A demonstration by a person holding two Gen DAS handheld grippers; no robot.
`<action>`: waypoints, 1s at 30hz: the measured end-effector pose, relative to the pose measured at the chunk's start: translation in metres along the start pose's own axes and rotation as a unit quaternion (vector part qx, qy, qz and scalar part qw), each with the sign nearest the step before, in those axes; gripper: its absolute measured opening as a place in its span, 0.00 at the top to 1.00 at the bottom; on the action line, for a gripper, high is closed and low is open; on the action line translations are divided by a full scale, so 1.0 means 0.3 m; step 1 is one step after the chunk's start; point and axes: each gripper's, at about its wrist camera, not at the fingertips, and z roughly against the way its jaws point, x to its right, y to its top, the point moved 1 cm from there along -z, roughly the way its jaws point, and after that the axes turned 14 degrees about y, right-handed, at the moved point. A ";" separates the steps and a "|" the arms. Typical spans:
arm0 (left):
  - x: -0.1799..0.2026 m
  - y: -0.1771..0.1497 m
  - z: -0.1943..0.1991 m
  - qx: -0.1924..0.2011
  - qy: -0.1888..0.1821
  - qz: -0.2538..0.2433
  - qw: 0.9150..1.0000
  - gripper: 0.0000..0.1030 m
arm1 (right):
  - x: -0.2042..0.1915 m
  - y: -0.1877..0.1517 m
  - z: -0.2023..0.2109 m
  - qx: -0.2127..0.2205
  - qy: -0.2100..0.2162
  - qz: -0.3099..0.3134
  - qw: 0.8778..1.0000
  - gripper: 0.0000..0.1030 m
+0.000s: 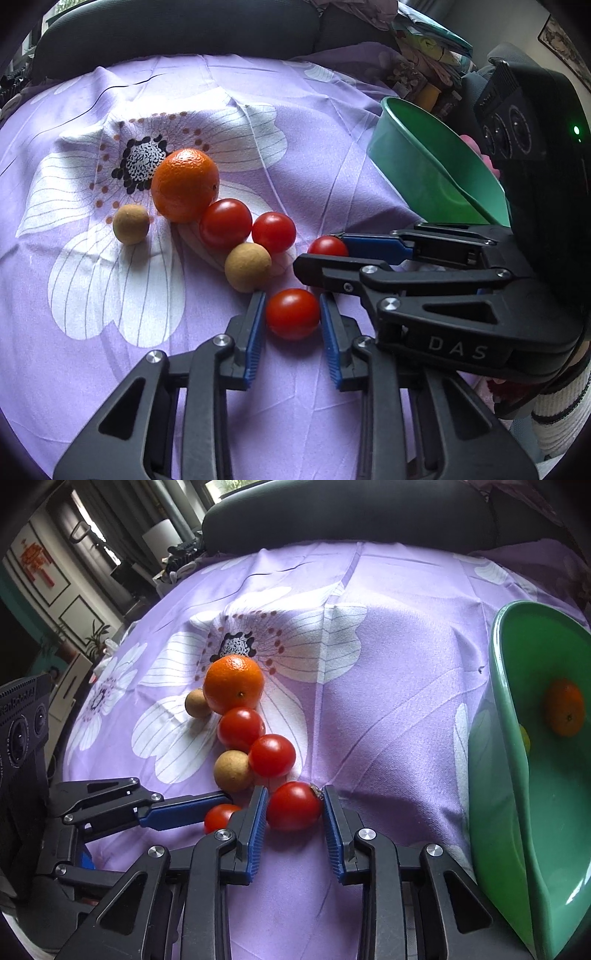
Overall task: Organize fruits
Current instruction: 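Close the left tool on a red cherry tomato and lift it, then carry the cherry tomato over the bowl and open the left tool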
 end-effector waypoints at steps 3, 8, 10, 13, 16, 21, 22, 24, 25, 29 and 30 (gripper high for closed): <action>-0.016 -0.020 0.026 0.001 -0.001 0.007 1.000 0.72 | -0.008 -0.009 0.017 0.007 0.007 -0.001 1.000 0.70; -0.039 -0.043 0.089 0.013 0.003 0.014 1.000 0.72 | -0.050 -0.028 0.068 0.024 0.007 0.016 1.000 0.70; -0.044 -0.049 0.114 0.020 0.004 0.018 1.000 0.72 | -0.066 -0.035 0.089 0.032 0.012 0.018 0.999 0.70; -0.047 -0.053 0.151 0.032 0.009 0.022 0.999 0.72 | -0.093 -0.045 0.118 0.045 0.018 0.024 0.999 0.70; -0.036 -0.035 0.185 0.047 0.011 0.023 0.999 0.72 | -0.111 -0.049 0.153 0.059 0.022 0.028 0.998 0.70; 0.007 0.012 0.244 0.079 0.010 0.013 0.997 0.72 | -0.129 -0.047 0.247 0.096 0.023 0.034 0.995 0.70; 0.019 0.025 0.255 0.084 0.008 0.010 0.996 0.72 | -0.131 -0.045 0.267 0.104 0.022 0.034 0.994 0.70; 0.039 0.053 0.272 0.095 0.003 0.002 0.995 0.72 | -0.128 -0.042 0.308 0.121 0.017 0.035 0.992 0.70; 0.054 0.066 0.278 0.099 0.000 -0.003 0.995 0.72 | -0.126 -0.040 0.329 0.129 0.013 0.035 0.991 0.70; 0.123 0.122 0.299 0.118 -0.010 -0.026 0.993 0.72 | -0.097 -0.043 0.405 0.158 -0.003 0.029 0.987 0.70; 0.142 0.137 0.300 0.122 -0.012 -0.033 0.992 0.72 | -0.086 -0.045 0.423 0.165 -0.008 0.026 0.986 0.70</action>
